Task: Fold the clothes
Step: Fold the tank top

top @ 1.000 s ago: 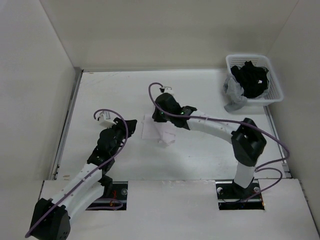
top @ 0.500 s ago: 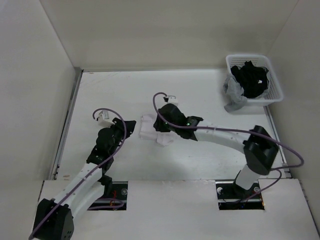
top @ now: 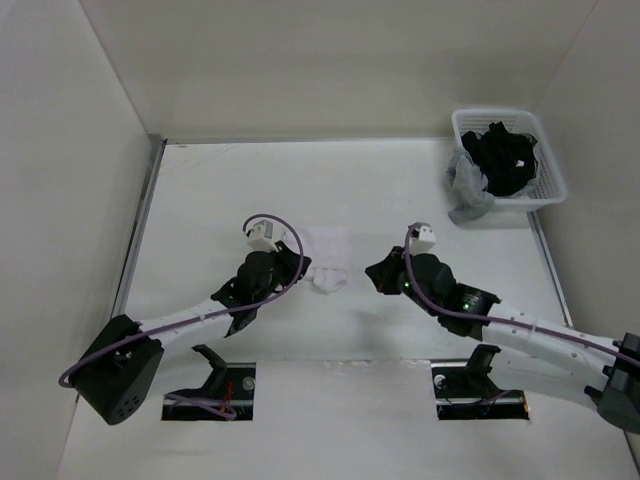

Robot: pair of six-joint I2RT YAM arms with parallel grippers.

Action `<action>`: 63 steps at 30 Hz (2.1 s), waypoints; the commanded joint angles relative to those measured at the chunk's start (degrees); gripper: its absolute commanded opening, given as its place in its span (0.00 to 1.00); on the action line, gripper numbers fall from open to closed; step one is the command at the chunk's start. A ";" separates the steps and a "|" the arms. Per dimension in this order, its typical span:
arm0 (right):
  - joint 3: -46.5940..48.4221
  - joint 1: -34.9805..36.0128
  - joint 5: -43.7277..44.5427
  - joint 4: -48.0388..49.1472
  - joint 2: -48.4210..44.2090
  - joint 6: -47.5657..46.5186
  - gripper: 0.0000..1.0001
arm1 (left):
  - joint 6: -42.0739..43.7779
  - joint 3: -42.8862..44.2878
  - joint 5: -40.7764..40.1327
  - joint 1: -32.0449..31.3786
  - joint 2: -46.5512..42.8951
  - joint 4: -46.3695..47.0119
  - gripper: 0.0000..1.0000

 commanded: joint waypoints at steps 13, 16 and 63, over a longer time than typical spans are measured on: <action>-1.47 -3.28 1.47 3.93 -0.78 0.59 0.23 | 6.27 -0.74 -6.01 -4.68 -11.39 -7.96 0.43; 0.38 -5.56 2.79 6.65 2.03 -3.36 0.46 | 6.01 -0.84 -7.15 -1.78 -15.34 -14.80 0.49; -5.07 -18.23 -1.25 28.28 11.00 -10.76 0.58 | 9.18 6.98 -1.44 16.77 -3.05 -17.99 0.71</action>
